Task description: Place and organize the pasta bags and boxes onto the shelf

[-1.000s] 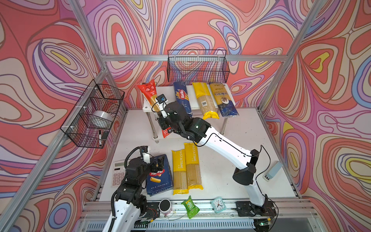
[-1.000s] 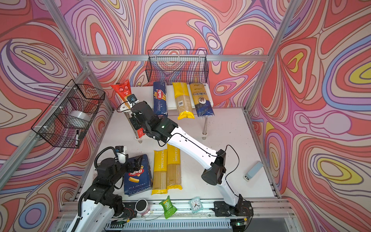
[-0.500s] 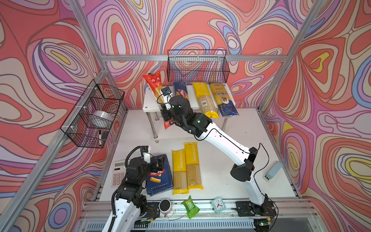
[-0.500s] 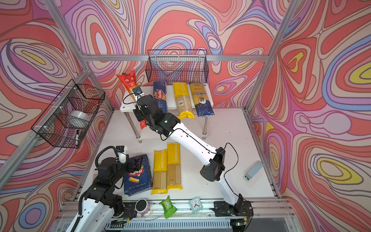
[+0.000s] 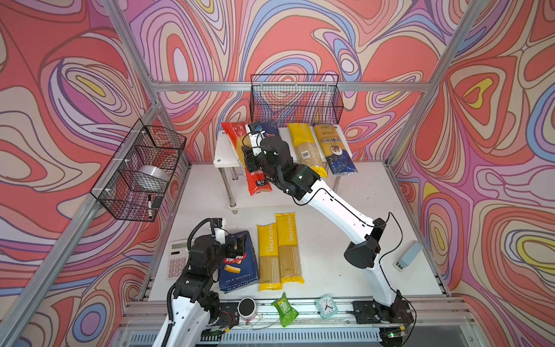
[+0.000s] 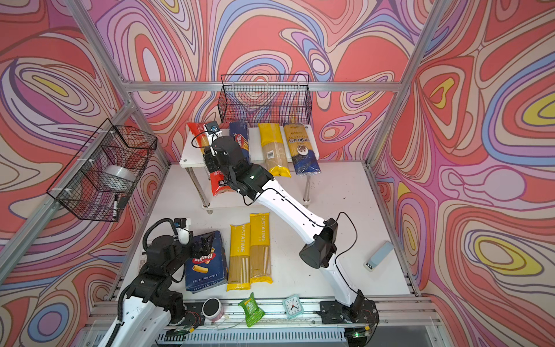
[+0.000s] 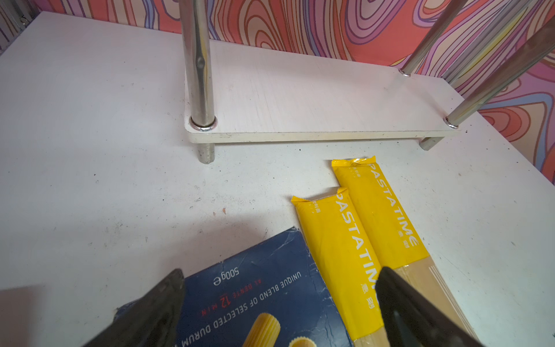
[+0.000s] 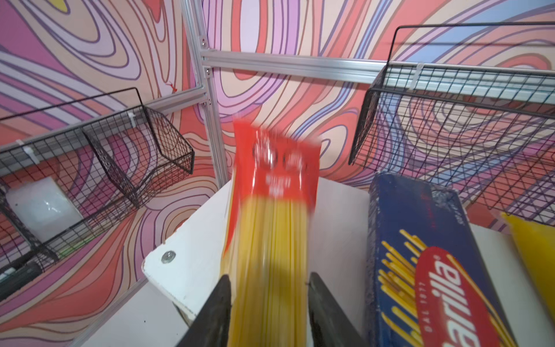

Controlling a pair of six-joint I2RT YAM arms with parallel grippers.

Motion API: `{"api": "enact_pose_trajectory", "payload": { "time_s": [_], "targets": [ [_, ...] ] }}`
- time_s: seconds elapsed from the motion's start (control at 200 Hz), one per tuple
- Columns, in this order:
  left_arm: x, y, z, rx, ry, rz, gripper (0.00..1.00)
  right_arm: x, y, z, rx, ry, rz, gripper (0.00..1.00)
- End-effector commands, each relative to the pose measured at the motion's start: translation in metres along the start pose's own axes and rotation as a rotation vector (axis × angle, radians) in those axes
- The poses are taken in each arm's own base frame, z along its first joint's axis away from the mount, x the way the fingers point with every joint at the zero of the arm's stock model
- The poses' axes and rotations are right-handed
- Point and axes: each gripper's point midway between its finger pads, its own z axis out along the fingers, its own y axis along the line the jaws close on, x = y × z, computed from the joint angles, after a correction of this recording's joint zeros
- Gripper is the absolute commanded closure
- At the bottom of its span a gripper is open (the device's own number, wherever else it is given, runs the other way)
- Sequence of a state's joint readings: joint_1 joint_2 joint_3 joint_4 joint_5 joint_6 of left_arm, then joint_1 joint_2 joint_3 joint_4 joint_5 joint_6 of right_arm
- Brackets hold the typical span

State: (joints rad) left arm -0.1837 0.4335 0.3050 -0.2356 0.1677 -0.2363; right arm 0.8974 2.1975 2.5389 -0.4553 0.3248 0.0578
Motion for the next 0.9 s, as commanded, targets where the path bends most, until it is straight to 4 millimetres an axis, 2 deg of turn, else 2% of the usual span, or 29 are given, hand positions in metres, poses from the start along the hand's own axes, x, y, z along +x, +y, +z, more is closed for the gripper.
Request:
{"api": "enact_pose_trajectory", "payload": {
  "time_s": [0.0,0.19,0.315,0.436,0.501,0.546,0.616,0.666,0.681,0.821,0.896],
  "targets": [
    [-0.003,-0.004,0.0,0.017,-0.012,0.01,0.0,-0.024,-0.01,0.0,0.025,-0.084,0.049,0.57],
    [-0.004,-0.004,0.0,0.017,-0.013,0.011,0.0,-0.01,-0.013,0.01,0.006,-0.043,0.066,0.58],
    [-0.004,-0.004,0.0,0.017,-0.013,0.01,0.0,-0.011,-0.004,0.006,-0.051,-0.026,0.064,0.58],
    [-0.004,-0.002,0.001,0.008,-0.012,0.007,0.0,-0.019,0.015,-0.021,-0.195,0.022,0.061,0.55],
    [-0.004,-0.002,0.0,0.005,-0.014,0.007,0.0,-0.017,0.021,-0.043,-0.259,0.07,0.047,0.47],
    [-0.004,0.0,0.0,-0.007,-0.019,0.003,0.0,-0.017,0.021,-0.061,-0.291,0.093,0.027,0.46],
    [-0.007,0.0,0.0,-0.006,-0.039,-0.006,0.0,-0.005,0.019,-0.089,-0.324,0.14,0.001,0.44],
    [-0.01,-0.002,0.0,0.006,-0.06,-0.013,0.0,0.009,0.008,-0.105,-0.295,0.184,0.004,0.42],
    [-0.011,-0.001,0.0,0.004,-0.064,-0.02,0.0,0.003,0.004,-0.118,-0.291,0.176,0.009,0.41],
    [-0.023,0.006,-0.003,-0.058,-0.053,-0.068,0.0,0.059,-0.023,-0.165,-0.215,0.322,0.07,0.36],
    [-0.031,0.008,-0.004,-0.087,-0.029,-0.091,0.0,0.11,-0.021,-0.176,-0.216,0.429,0.12,0.34]
  ]
}}
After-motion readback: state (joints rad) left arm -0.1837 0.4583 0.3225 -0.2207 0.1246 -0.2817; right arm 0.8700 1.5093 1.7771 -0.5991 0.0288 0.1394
